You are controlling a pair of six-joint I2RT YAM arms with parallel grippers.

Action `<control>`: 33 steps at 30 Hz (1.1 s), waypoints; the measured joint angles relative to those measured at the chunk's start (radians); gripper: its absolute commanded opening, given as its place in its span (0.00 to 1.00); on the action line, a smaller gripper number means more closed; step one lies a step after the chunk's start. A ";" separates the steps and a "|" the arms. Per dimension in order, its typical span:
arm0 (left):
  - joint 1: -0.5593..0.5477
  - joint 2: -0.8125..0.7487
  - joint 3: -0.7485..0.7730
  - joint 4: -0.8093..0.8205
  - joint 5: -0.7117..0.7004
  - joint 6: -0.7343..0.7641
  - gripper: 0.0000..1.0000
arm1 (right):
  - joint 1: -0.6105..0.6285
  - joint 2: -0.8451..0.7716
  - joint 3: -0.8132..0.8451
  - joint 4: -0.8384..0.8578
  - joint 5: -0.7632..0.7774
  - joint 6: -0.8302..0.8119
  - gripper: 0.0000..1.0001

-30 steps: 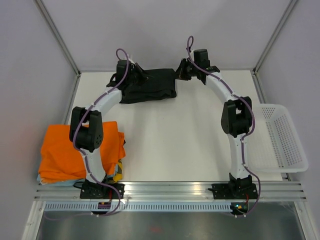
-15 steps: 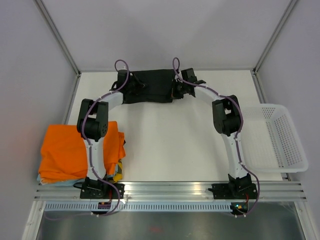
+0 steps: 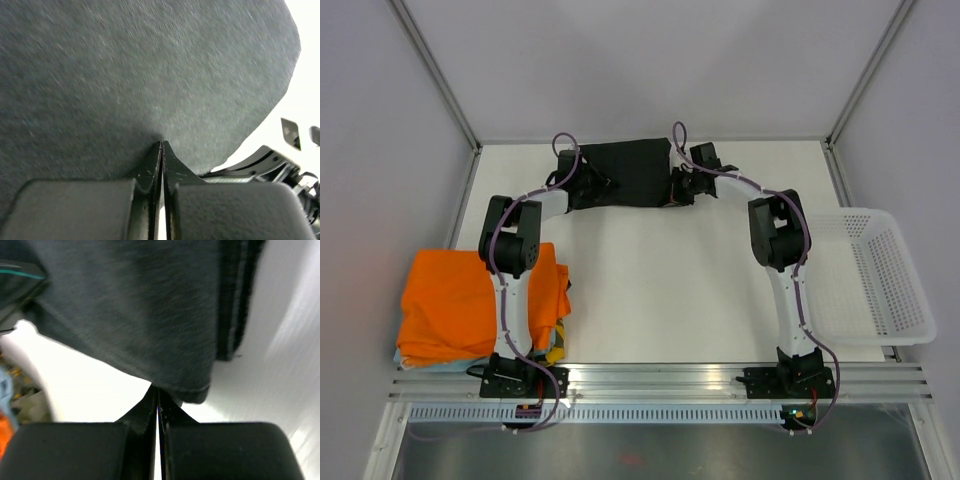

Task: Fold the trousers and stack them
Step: Fold the trousers, then neatly place the folded trousers to the corner

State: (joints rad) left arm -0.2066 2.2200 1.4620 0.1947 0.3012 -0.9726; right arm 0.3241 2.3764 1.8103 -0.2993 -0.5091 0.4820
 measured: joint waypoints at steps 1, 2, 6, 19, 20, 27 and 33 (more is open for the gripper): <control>0.002 -0.004 0.000 -0.002 0.016 0.000 0.02 | -0.002 -0.006 0.008 -0.015 -0.012 -0.001 0.07; 0.003 -0.012 -0.003 -0.011 0.028 0.002 0.03 | -0.003 -0.014 0.019 -0.028 -0.018 -0.002 0.20; 0.004 -0.095 -0.005 -0.111 0.065 0.061 0.35 | -0.006 -0.078 0.082 -0.067 -0.018 -0.022 0.62; 0.138 -0.274 0.286 -0.452 -0.038 0.416 1.00 | -0.010 -0.089 0.289 -0.085 0.143 -0.052 0.96; 0.160 -0.265 0.291 -0.472 -0.043 0.426 1.00 | -0.010 -0.070 0.290 -0.089 0.170 -0.052 0.96; 0.264 -0.140 0.289 -0.517 -0.095 0.493 1.00 | -0.015 0.065 0.294 -0.113 0.262 -0.031 0.97; 0.249 -0.010 0.297 -0.513 -0.097 0.496 0.99 | -0.017 0.126 0.302 -0.059 0.249 0.040 0.97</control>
State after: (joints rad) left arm 0.0429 2.2101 1.7592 -0.3187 0.2039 -0.4767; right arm 0.3073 2.5023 2.1120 -0.3584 -0.2600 0.5224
